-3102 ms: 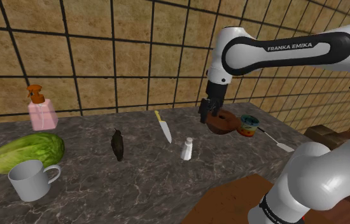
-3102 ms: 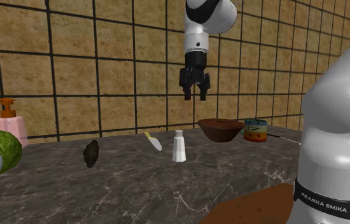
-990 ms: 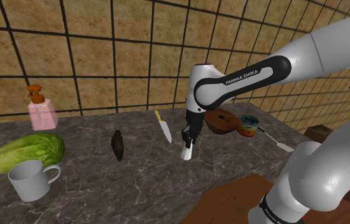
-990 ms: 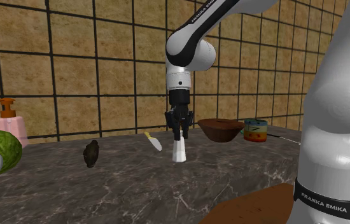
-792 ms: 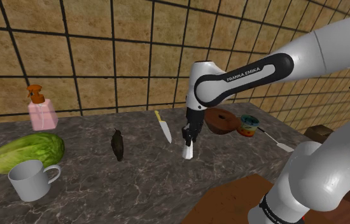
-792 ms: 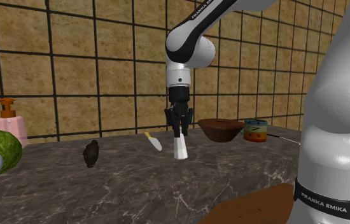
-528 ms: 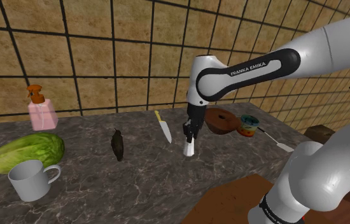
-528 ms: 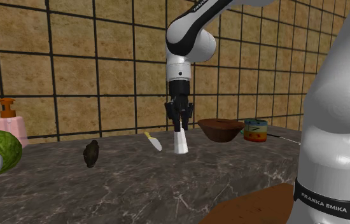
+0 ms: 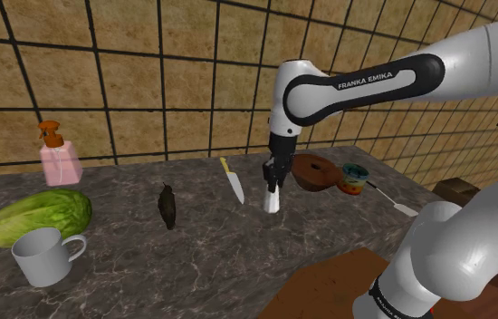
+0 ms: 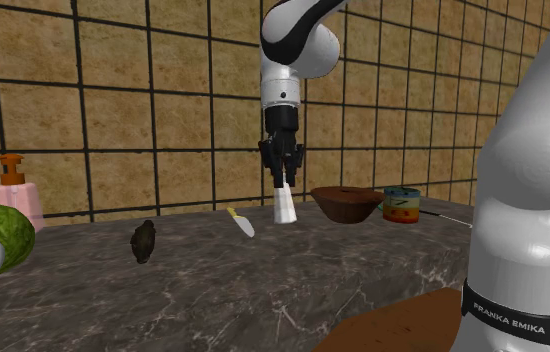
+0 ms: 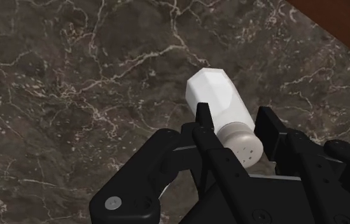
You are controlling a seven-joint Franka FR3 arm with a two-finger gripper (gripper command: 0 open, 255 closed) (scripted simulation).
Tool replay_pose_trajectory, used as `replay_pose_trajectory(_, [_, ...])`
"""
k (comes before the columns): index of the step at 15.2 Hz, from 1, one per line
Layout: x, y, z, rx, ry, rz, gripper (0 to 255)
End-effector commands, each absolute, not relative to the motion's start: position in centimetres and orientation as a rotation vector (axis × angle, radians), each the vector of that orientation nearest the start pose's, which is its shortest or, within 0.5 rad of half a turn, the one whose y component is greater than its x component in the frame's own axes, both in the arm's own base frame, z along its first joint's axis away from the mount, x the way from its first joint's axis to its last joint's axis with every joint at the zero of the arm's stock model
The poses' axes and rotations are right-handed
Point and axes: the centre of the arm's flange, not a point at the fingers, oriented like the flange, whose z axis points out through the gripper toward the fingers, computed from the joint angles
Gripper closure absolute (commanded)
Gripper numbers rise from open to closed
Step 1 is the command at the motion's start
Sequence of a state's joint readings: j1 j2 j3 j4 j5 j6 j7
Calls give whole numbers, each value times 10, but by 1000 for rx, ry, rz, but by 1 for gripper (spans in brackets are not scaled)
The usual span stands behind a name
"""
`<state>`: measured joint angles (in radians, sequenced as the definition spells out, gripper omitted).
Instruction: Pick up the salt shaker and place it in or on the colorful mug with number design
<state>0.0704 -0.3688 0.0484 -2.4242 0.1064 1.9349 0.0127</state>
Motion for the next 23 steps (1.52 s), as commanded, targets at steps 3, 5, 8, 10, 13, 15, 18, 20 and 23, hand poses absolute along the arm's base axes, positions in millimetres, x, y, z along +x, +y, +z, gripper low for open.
replay_pose_trajectory(3, [412, 57, 457, -3063, -89, 193, 255])
replay_pose_trajectory(5, [412, 57, 467, -3063, -89, 193, 255])
replay_pose_trajectory(8, [412, 57, 483, -3063, -89, 193, 255])
replay_pose_trajectory(10, [412, 57, 494, -3063, -89, 193, 255])
replay_pose_trajectory(13, [412, 57, 509, -3063, -89, 193, 255])
replay_pose_trajectory(15, [412, 57, 520, -3063, -89, 193, 255])
replay_pose_trajectory(18, [412, 57, 534, -3063, -89, 193, 255])
replay_pose_trajectory(20, [406, 31, 536, -3063, -89, 193, 255])
replay_pose_trajectory(23, [398, -8, 539, -3063, -89, 193, 255])
